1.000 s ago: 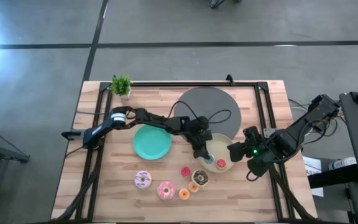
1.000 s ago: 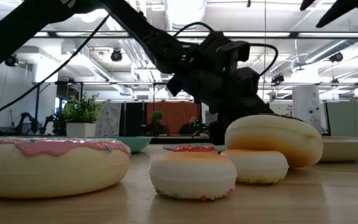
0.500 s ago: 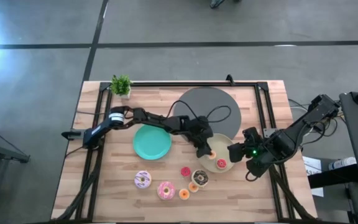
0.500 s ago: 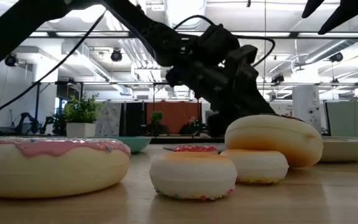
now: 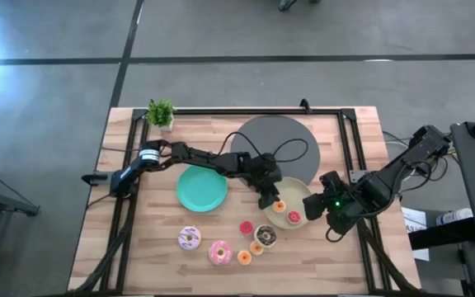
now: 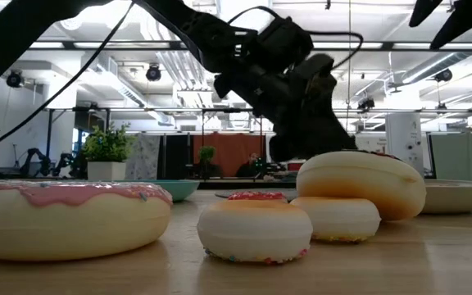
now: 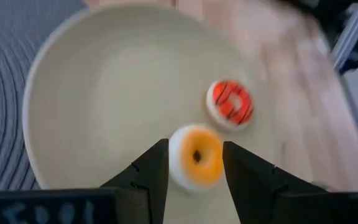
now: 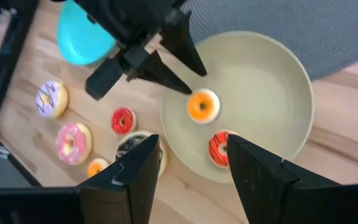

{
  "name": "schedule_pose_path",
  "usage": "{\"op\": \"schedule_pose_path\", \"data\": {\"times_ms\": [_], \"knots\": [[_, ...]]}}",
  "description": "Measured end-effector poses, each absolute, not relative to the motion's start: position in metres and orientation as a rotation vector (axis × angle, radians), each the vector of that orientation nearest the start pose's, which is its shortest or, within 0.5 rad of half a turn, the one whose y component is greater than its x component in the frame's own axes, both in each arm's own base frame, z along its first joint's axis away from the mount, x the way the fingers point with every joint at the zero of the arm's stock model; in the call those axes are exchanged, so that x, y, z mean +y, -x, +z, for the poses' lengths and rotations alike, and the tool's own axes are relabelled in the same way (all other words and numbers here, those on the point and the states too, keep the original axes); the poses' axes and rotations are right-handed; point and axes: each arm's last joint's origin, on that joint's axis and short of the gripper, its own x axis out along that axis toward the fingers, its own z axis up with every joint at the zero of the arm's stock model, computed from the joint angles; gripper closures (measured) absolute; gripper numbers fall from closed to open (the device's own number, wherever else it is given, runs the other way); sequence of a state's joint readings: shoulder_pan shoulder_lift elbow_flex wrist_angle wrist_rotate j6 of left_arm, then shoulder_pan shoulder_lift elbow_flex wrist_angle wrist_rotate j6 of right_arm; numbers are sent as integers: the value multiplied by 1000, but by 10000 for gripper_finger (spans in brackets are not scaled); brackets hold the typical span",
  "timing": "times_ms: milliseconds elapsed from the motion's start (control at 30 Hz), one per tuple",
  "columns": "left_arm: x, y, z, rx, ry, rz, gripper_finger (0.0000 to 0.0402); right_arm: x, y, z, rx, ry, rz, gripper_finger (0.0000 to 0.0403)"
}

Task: Pick & Place donuts
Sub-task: Put the small blue doughnut on the brown plate

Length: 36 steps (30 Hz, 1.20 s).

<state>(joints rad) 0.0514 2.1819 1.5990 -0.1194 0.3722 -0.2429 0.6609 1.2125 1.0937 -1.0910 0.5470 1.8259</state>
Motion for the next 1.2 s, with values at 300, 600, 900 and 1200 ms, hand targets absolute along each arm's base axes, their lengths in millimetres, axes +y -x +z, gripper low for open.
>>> {"op": "schedule_pose_path", "data": {"times_ms": [300, 600, 900, 1200], "knots": [[-12, -481, 168, 749, 200, -188, 276, 117, -175, 290, 714, -981, -756, 223], [-15, -485, 164, 709, 167, -109, 276, 117, -175, 290, 707, -981, -759, 223], [-21, -489, 144, 740, 191, -107, 276, 117, -175, 290, 707, -983, -759, 223], [-24, -489, 141, 749, 184, -110, 319, 117, -175, 290, 708, -979, -758, 223]]}}
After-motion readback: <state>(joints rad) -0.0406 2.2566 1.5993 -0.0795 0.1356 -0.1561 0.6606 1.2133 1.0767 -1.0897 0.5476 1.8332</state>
